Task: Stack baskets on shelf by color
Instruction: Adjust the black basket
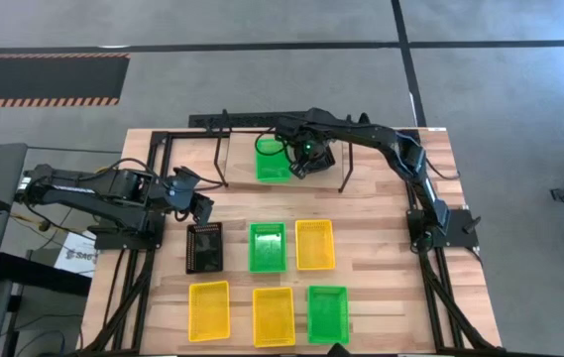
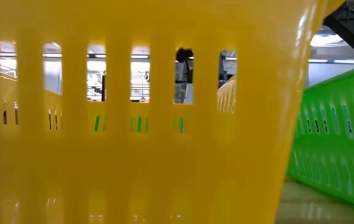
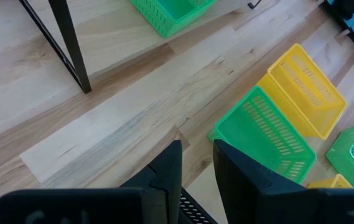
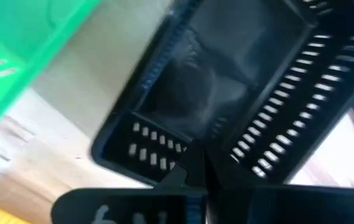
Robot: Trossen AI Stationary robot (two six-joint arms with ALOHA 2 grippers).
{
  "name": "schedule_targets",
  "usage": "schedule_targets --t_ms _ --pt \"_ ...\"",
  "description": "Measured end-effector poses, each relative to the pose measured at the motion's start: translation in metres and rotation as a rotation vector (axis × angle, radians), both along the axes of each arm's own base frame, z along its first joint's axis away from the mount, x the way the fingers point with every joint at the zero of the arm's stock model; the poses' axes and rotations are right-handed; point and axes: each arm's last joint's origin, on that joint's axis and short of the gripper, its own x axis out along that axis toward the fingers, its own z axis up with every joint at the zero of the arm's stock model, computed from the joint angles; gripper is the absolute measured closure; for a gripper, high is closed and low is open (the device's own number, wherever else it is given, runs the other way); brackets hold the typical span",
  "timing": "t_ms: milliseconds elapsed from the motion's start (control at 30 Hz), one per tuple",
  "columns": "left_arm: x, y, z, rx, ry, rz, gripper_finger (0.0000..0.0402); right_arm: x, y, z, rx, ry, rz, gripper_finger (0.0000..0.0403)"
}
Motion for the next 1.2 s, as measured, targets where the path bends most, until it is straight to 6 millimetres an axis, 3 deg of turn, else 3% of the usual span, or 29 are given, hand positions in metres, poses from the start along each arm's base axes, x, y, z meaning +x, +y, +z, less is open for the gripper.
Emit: schedule_targets --t_ms 433,1067,1200 --pt "0.000 0.000 0.000 -0.005 -0.002 0.008 0.0324 -0.001 0.006 -0.003 0.003 0.033 -0.006 0.0403" --pt "0.000 0.000 0.000 -0.006 -0.002 0.008 0.0324 0.015 0.049 -0.003 -0.001 0.017 -0.004 0.0403" --pt "0.000 0.000 0.000 -0.007 -0.002 0.006 0.0324 0.015 0.051 -0.002 -0.018 0.025 -0.001 0.0403"
